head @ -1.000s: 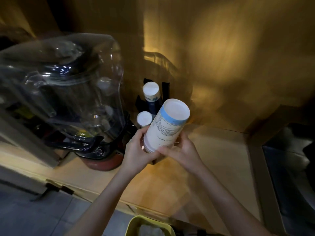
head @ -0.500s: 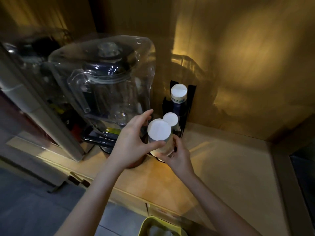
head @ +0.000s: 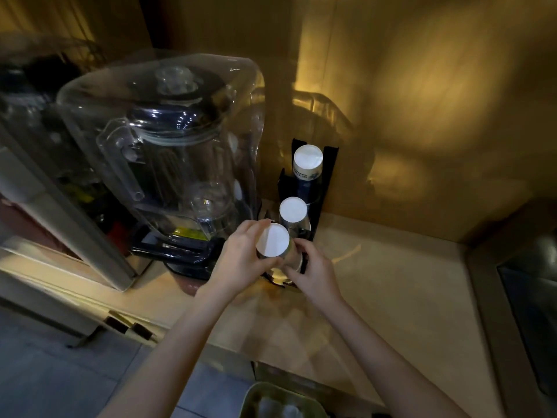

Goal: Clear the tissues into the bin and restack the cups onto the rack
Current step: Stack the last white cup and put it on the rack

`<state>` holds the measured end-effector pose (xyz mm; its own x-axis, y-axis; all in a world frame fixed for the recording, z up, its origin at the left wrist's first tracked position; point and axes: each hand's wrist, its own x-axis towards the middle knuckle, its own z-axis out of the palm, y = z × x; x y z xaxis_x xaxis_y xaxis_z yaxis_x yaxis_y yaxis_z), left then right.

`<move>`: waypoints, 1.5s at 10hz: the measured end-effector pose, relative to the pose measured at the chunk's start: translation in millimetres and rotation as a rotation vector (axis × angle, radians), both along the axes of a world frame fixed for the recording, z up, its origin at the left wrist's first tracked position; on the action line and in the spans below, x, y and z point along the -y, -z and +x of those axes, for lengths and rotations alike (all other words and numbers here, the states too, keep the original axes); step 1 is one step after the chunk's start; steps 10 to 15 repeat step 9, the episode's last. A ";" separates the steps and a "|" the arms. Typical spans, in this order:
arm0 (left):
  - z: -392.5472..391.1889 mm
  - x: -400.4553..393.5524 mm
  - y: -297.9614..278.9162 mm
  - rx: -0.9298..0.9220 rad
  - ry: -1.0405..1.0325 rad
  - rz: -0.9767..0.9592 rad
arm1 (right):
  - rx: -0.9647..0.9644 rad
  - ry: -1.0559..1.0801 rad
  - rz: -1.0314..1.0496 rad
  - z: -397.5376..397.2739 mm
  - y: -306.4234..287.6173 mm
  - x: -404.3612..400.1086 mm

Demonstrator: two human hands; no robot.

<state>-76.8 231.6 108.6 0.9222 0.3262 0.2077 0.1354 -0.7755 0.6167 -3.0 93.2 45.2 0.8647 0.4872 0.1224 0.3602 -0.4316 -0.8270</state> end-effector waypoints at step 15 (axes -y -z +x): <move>30.0 23.9 18.9 -0.278 -0.038 0.111 | -0.045 -0.127 -0.167 26.0 -37.4 5.5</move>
